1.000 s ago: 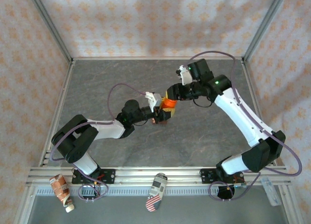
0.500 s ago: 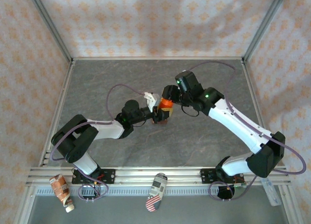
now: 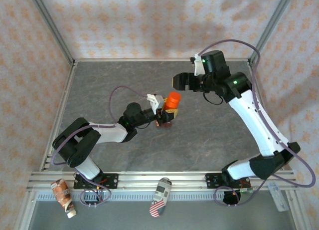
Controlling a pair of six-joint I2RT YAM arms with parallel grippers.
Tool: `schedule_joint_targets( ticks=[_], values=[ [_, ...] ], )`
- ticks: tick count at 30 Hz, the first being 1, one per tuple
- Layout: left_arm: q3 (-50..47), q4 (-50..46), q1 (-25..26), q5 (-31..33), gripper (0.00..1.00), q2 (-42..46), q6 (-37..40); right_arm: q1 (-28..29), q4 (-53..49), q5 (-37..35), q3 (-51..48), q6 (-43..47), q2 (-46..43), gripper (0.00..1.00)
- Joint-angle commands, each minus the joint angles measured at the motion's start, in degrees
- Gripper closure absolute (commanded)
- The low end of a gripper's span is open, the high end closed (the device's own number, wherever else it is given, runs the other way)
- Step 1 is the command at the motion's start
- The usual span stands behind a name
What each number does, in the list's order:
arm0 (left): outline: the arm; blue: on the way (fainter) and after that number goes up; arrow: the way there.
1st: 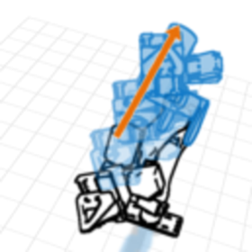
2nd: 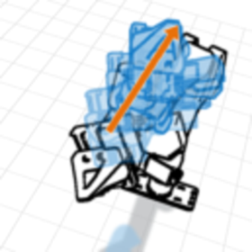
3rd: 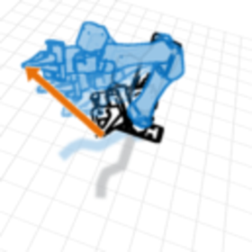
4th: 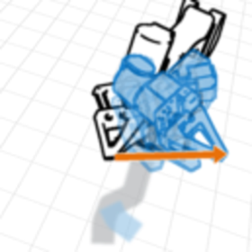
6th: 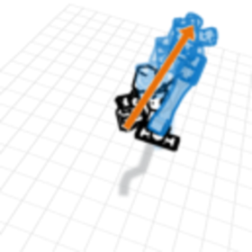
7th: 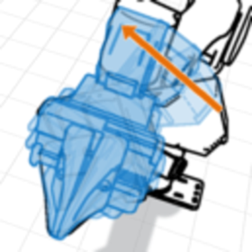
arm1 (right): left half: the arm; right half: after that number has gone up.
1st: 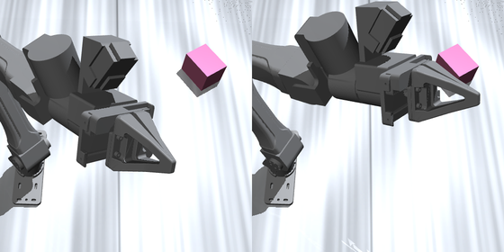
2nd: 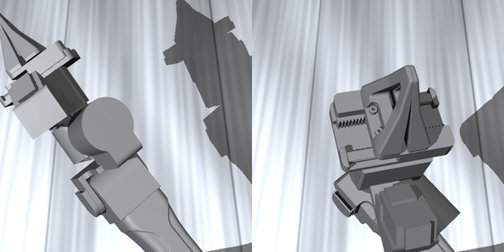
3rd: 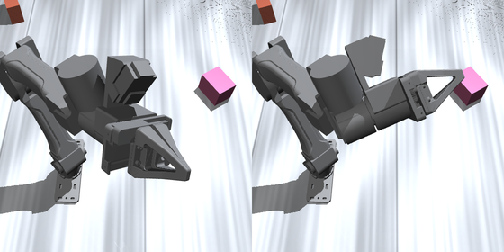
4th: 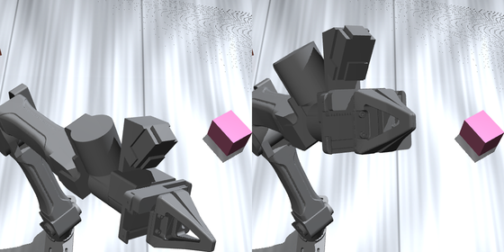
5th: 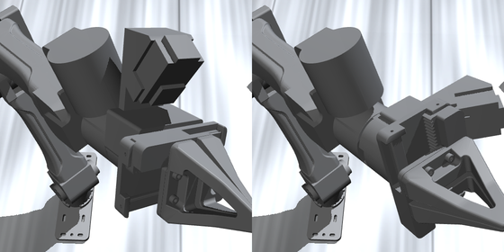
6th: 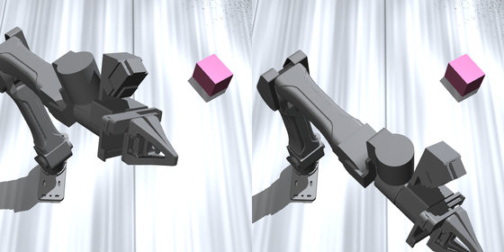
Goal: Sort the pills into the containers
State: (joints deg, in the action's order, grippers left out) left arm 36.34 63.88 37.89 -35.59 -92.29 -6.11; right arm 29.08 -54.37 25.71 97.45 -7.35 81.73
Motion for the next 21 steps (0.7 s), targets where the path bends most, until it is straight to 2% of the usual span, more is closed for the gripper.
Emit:
schedule_joint_targets(
  ticks=[1,6,16,21],
  values=[
    [1.2,3.9,0.6,-1.5,1.00,0.0,0.6,-0.2,-10.1,6.2,0.3,11.2,3.4,0.14],
    [1.0,3.9,0.6,-1.6,1.00,0.1,0.6,-0.2,-9.8,9.0,-0.3,12.0,4.1,0.16],
    [1.1,4.0,0.6,-1.9,1.00,0.1,0.2,-0.2,-8.3,10.0,-1.8,11.2,5.2,0.26],
    [0.9,4.0,0.6,-1.9,1.00,0.4,0.2,-0.2,-7.7,10.6,-1.7,10.6,5.8,0.35]
  ],
)
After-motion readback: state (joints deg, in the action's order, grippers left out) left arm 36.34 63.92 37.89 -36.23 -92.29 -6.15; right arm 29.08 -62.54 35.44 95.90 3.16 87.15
